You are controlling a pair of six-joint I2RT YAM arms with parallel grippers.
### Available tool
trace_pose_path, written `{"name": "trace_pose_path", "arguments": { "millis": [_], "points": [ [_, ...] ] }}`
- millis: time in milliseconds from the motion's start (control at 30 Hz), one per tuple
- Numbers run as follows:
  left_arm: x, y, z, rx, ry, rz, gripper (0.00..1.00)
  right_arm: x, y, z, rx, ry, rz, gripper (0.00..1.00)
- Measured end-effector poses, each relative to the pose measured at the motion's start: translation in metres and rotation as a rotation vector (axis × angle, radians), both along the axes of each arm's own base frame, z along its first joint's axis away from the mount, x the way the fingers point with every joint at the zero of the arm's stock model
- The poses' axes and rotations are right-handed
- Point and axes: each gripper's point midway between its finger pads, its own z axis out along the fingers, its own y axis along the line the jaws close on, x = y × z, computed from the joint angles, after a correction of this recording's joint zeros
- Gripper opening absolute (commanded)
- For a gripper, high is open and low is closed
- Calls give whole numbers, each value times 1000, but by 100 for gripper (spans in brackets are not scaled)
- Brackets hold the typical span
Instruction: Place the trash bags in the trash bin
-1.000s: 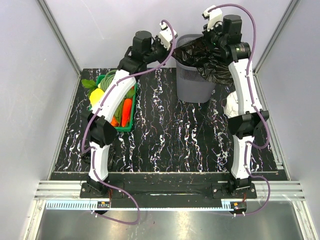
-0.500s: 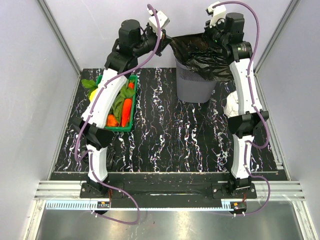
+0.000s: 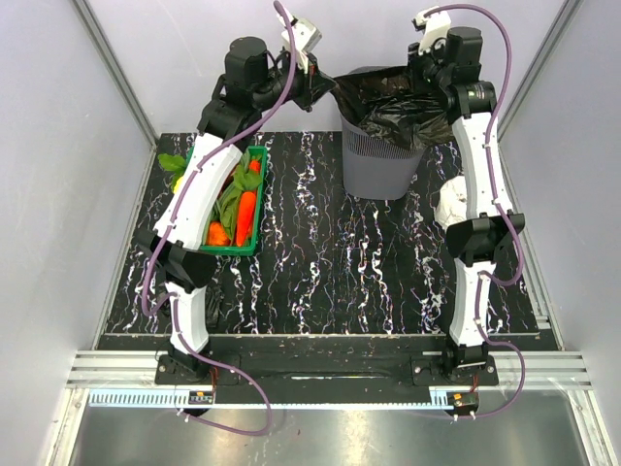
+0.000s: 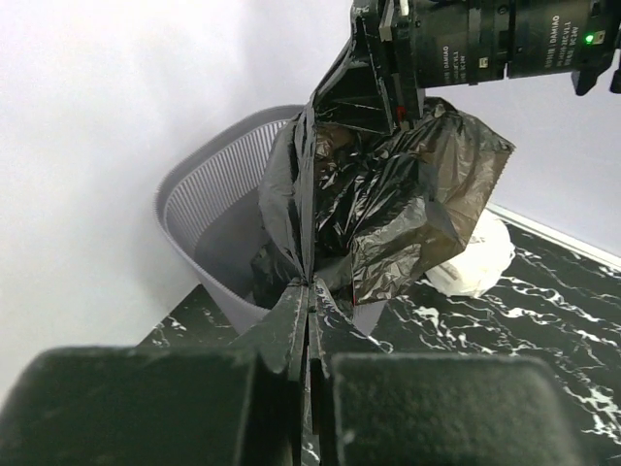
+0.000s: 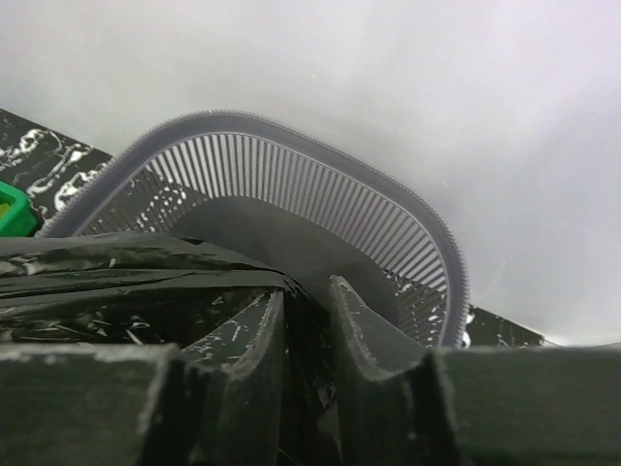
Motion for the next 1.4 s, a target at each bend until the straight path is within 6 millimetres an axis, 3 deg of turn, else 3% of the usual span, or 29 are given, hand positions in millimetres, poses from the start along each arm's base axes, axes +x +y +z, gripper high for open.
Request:
{"name": "trace_pose_path", "arguments": {
  "millis": [233,333,433,567,733,833,1000,1267,1400],
  "points": [
    [-12,-5,-9,-45,109,-38,0,-6,-12,-16,-5,68,8,53],
    [-14,-7,-22,-42,161,-48,0,-20,-12,-29,-23,131,36,57],
    [-12,-8,-39,-28,202,-47,0,-35,-11,-28,-43,155,66,60],
    [-11,-9,-50,-14,229,-44,0,-57,-10,-6,-63,128,99,65],
    [-11,-8,-50,-11,223,-43,0,-85,-4,31,-85,53,170,71],
    [-10,-8,-50,-7,217,-38,0,-103,3,36,-136,44,231,72],
    [-9,-7,-51,2,206,-38,0,-112,15,11,-232,100,309,72],
    [-8,-7,-60,19,215,-38,0,-86,21,-55,-316,224,376,72],
    [-7,-8,-65,27,226,-38,0,-83,22,-83,-330,291,402,73]
  ]
}}
